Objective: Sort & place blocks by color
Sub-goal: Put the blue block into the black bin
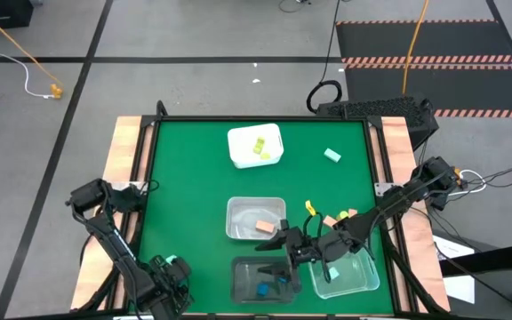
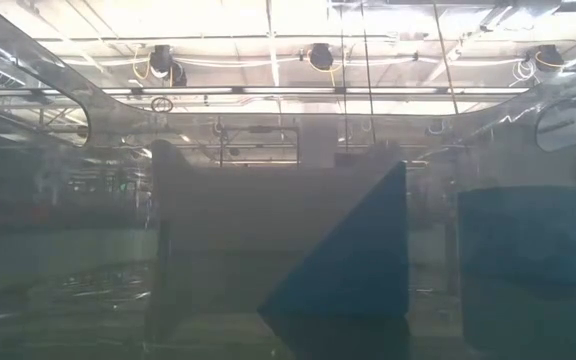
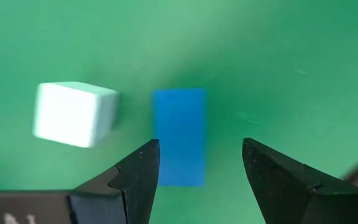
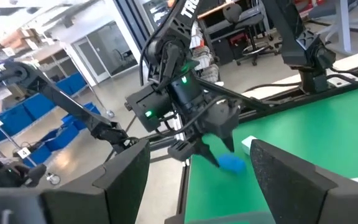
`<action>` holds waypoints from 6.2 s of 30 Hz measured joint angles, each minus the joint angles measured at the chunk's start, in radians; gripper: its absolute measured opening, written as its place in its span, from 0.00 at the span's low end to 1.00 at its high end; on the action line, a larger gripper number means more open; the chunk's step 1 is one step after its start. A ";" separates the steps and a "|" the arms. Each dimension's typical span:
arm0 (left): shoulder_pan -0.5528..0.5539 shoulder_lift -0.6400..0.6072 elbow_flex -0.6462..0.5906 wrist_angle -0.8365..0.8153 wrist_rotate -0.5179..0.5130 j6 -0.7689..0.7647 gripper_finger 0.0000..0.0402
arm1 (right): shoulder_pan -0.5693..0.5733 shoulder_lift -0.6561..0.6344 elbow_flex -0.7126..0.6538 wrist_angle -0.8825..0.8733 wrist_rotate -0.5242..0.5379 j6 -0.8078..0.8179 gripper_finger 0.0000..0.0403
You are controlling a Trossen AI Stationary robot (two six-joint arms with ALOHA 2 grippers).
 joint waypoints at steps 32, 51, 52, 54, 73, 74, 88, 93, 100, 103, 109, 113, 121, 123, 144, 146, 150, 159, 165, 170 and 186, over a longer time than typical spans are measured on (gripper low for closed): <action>0.000 -0.005 -0.148 0.130 -0.030 -0.058 0.32 | 0.000 0.000 0.000 -0.051 0.000 0.001 0.66; 0.102 -0.343 -0.052 0.237 -0.587 0.304 0.32 | -0.033 0.000 0.000 -0.049 0.000 0.001 0.66; 0.112 -0.370 -0.052 0.275 -0.628 0.364 0.32 | -0.035 0.000 0.000 -0.049 0.000 0.001 0.66; 0.137 -0.409 -0.050 0.362 -0.686 0.493 0.32 | -0.039 0.000 0.000 -0.046 0.000 0.001 0.66; 0.356 -0.421 -0.051 1.174 -0.561 1.326 0.32 | -0.039 0.000 0.000 -0.019 0.001 -0.006 0.66; 0.361 -0.413 -0.051 1.176 -0.560 1.313 0.32 | -0.040 0.000 0.000 -0.004 0.003 -0.016 0.66; 0.453 -0.280 -0.051 1.181 -0.707 1.031 0.32 | -0.040 0.000 0.000 0.064 0.255 -0.165 0.66; 0.482 -0.242 -0.052 1.179 -0.738 0.976 0.32 | -0.040 0.000 0.000 0.037 0.471 -0.203 0.66; 0.529 -0.233 -0.051 1.179 -0.742 0.929 0.32 | -0.039 0.000 0.000 0.031 0.610 -0.313 0.66; 0.546 -0.233 -0.051 1.181 -0.740 0.932 0.32 | -0.040 0.000 0.000 0.025 0.637 -0.318 0.66; 0.557 -0.233 -0.052 1.174 -0.734 0.931 0.32 | -0.045 0.000 0.000 0.012 0.638 -0.295 0.60; 0.558 -0.233 -0.052 1.174 -0.736 0.932 0.32 | -0.045 0.000 0.000 0.005 0.644 -0.287 0.48; 0.557 -0.234 -0.052 1.174 -0.747 0.934 0.40 | -0.045 -0.001 0.000 0.000 0.654 -0.284 0.17; 0.558 -0.234 -0.051 1.177 -0.727 0.934 0.44 | -0.045 -0.001 0.000 0.002 0.629 -0.284 0.10; 0.589 -0.247 -0.051 1.183 -0.724 0.972 0.50 | -0.018 -0.216 0.000 -0.572 0.421 0.115 0.09; 0.596 -0.256 -0.051 1.178 -0.726 1.007 0.50 | -0.018 -0.238 0.000 -0.630 0.317 0.191 0.09; 0.607 -0.264 -0.050 1.142 -0.725 1.092 0.50 | 0.003 -0.247 0.000 -0.595 0.153 0.198 0.09; 0.568 -0.298 -0.050 0.698 -0.705 0.973 0.50 | 0.071 -0.241 0.000 -0.187 0.131 -0.097 0.09; 0.500 -0.297 -0.050 0.396 -0.659 0.688 0.50 | 0.082 -0.241 0.000 -0.012 0.130 -0.235 0.09; 0.436 -0.297 -0.051 0.253 -0.640 0.511 0.50 | 0.080 -0.218 0.000 0.031 0.131 -0.243 0.09; 0.287 -0.297 -0.051 0.080 -0.640 0.297 0.50 | 0.080 -0.118 0.000 0.233 0.078 -0.267 0.09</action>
